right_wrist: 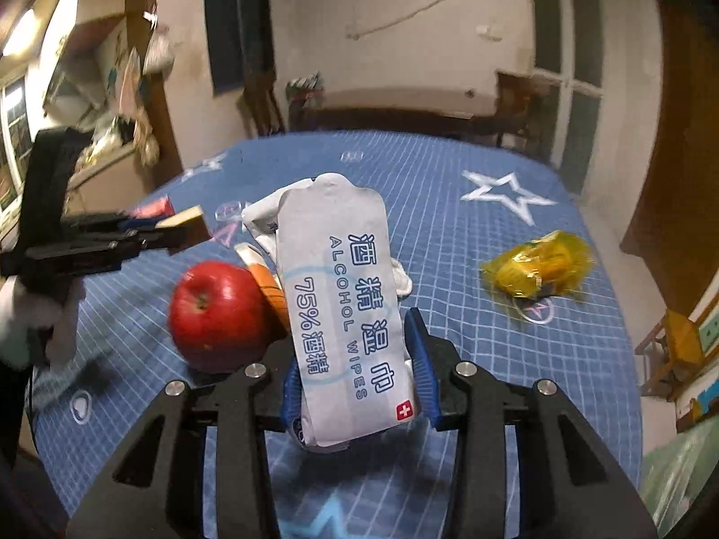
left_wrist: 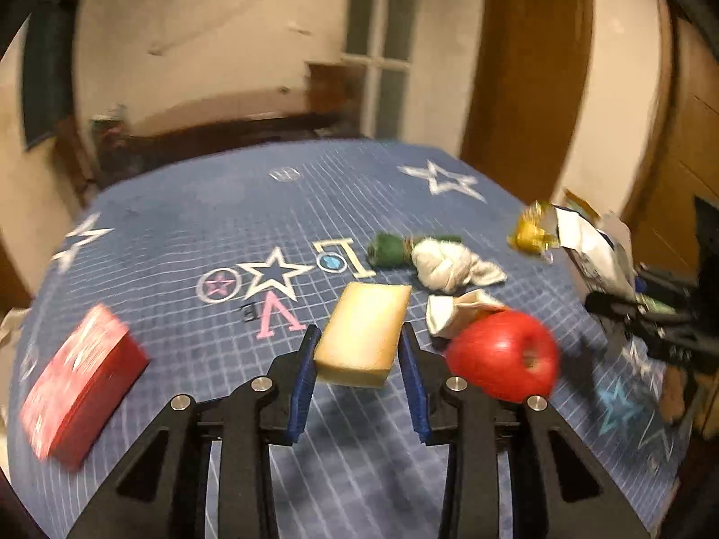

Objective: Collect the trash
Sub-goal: 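Grasp the beige sponge with left tool while right tool grasps the alcohol wipes pack, then carry the sponge and wipes pack in both tools over the trash bin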

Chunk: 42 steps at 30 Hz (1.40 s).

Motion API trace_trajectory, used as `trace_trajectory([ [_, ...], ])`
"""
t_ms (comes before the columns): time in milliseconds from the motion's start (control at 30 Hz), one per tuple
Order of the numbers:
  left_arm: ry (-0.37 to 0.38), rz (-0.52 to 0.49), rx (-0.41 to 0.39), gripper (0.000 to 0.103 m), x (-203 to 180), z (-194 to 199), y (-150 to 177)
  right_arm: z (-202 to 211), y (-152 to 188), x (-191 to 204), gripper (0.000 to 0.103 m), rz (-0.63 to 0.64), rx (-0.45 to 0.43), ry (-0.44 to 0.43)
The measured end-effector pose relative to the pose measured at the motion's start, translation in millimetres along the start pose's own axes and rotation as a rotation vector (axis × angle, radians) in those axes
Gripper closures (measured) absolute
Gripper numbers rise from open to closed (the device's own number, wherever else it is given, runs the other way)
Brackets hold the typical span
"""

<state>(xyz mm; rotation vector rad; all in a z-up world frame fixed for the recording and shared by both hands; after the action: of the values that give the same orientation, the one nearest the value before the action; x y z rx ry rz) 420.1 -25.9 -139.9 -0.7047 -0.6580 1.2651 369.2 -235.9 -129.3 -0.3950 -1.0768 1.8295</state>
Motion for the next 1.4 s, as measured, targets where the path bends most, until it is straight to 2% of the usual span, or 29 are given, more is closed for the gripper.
trace_trajectory([
  [167, -0.103, 0.062, -0.095, 0.066, -24.7, 49.4, 5.7, 38.6, 1.5, 18.2, 0.064, -0.008, -0.108, 0.067],
  [367, -0.142, 0.133, -0.18, 0.066, -66.7, 94.3, 16.6, 70.9, 5.6, 31.6, 0.064, 0.011, -0.178, 0.138],
  [567, -0.148, 0.153, -0.228, 0.066, -95.5, 122.7, 24.2, 96.4, 12.1, 34.3, 0.064, -0.004, -0.222, 0.177],
  [800, -0.15, 0.14, -0.263, 0.066, -112.1, 149.5, 25.2, 119.1, 14.9, 40.4, 0.064, -0.005, -0.254, 0.201],
  [1100, -0.144, 0.131, -0.287, 0.066, -131.0, 162.7, 13.6, 143.2, 13.2, 33.1, 0.064, -0.004, -0.291, 0.213],
  [1400, -0.11, 0.078, -0.308, 0.066, -175.0, 167.9, -7.9, 176.5, 13.7, 9.0, 0.064, -0.015, -0.316, 0.272],
])
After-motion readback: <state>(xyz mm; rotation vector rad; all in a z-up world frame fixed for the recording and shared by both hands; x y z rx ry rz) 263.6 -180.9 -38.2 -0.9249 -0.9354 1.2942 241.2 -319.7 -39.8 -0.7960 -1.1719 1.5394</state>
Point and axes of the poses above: each gripper's, at about its wrist camera, not at the fingertips, and z roughly against the way its jaws point, x to its left, y to its underside, the point moved 9 cm from there along -z, roughly the way its jaws point, and after that the axes turned 12 degrees about -y, right-handed, at the moved point
